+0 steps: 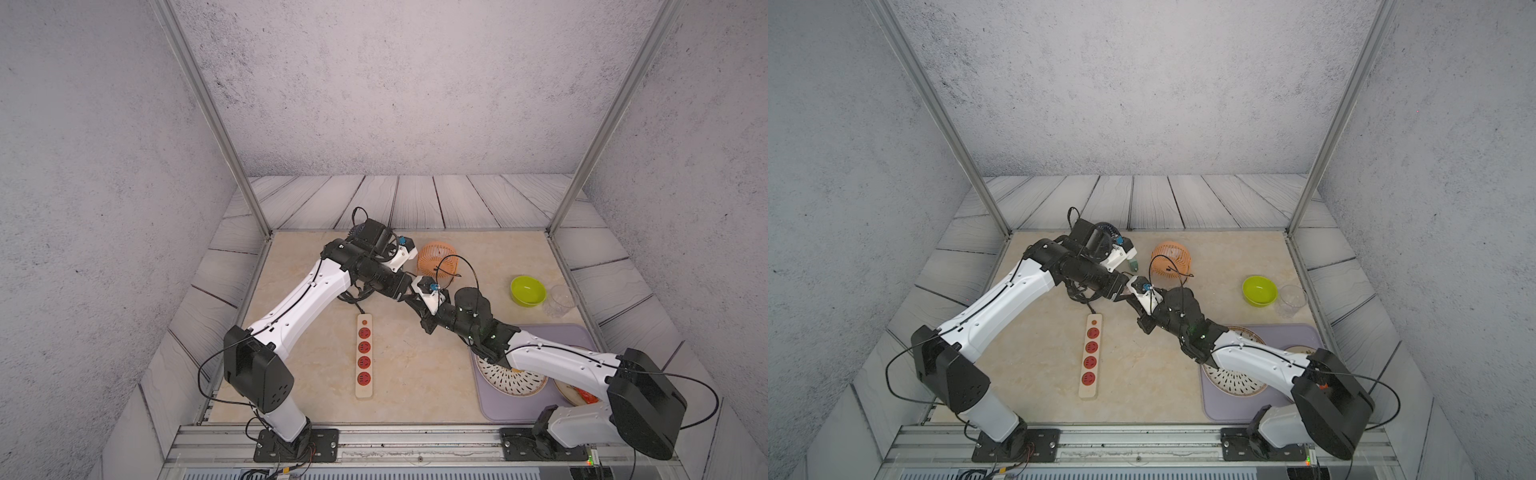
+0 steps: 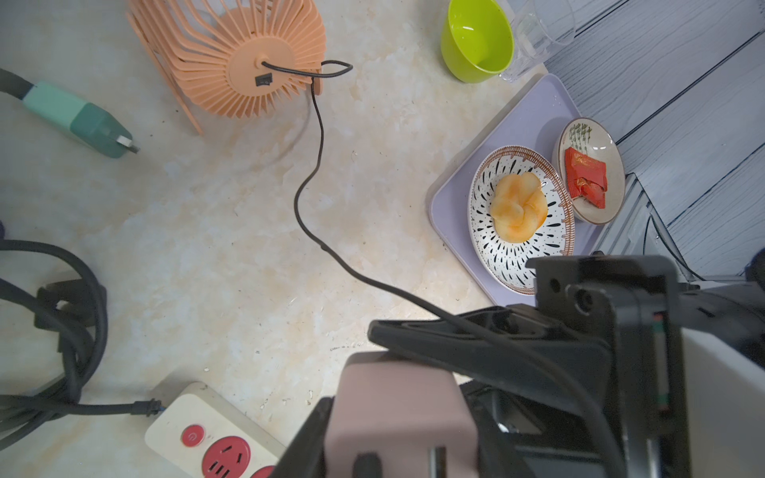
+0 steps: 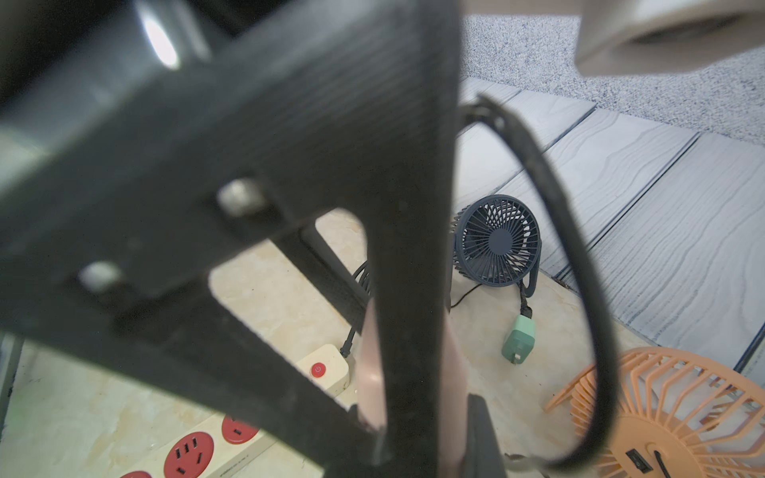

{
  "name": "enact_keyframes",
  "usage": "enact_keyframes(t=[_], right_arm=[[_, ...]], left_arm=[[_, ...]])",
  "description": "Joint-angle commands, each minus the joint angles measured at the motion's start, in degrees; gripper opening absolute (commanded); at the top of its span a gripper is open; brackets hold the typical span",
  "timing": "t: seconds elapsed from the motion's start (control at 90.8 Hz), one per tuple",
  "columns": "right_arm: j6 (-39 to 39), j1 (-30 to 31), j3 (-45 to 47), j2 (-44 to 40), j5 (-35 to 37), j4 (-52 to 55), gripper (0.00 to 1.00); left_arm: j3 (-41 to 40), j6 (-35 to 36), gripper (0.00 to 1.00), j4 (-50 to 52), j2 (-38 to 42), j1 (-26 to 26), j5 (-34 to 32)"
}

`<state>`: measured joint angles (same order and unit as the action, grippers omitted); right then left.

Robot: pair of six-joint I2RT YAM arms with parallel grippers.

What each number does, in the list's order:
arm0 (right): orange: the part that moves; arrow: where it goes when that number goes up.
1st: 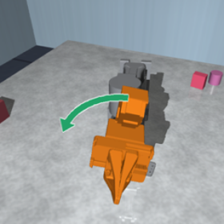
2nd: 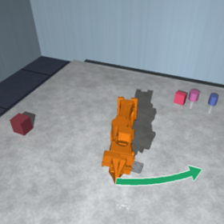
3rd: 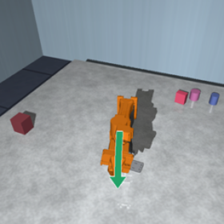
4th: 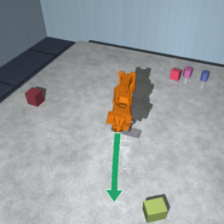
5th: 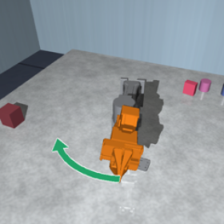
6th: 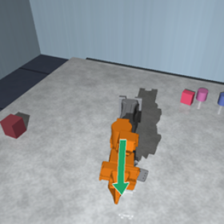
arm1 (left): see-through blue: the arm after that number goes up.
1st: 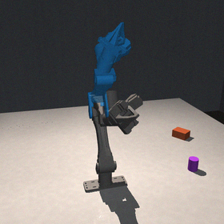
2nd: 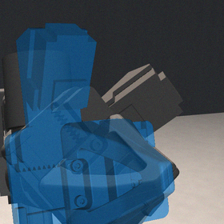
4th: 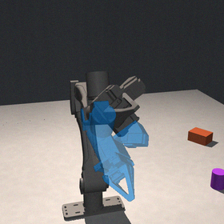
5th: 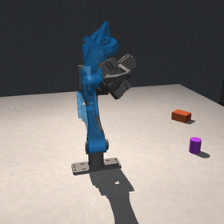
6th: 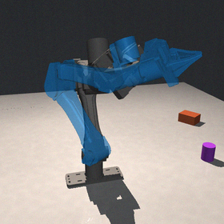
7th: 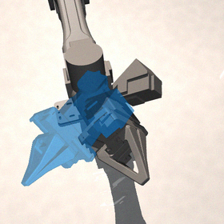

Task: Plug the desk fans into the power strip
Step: Pick up the plug from the center of the board, then insert the plug into the socket.

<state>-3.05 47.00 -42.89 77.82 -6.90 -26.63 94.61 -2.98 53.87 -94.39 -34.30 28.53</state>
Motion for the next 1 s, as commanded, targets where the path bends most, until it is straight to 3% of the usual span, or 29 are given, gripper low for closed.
enact_keyframes(t=[0.0,0.066,0.198,0.396,0.473,0.572,0.727,0.991], right_arm=[[-0.09,0.11,0.53,-0.88,0.13,-0.74,0.36],[-0.87,0.19,1.14,-2.33,-0.13,0.62,0.51],[-0.85,0.11,5.74,-8.45,1.67,3.56,0.65],[-0.85,-0.03,12.78,-22.78,8.11,13.41,0.83],[-0.86,-0.39,13.58,-28.03,11.97,19.57,0.9],[-1.7,-0.9,14.04,-33.76,16.45,25.57,0.94],[-1.86,-1.04,14.36,-40.22,21.3,28.85,0.99],[-0.79,-1.02,13.63,-40.73,26.51,33.7,0.99]], left_arm=[[-0.28,2.3,0.15,0.8,2.61,-0.14,-0.6],[-0.15,3.96,0.13,1.04,2.9,0.53,-1.44],[1.55,11.88,0.01,3.48,3.1,3.74,-2.59],[2.36,31.72,0.0,8.43,3.81,8.72,-6.48],[-0.32,39.84,0.0,9.54,5.49,10.29,-4.04],[-4.9,50.38,0.0,11.62,7.41,10.91,-1.71],[-8.29,59.79,0.0,13.49,8.01,10.93,-2.29],[-11.0,71.35,0.0,18.32,4.47,11.09,-6.08]])
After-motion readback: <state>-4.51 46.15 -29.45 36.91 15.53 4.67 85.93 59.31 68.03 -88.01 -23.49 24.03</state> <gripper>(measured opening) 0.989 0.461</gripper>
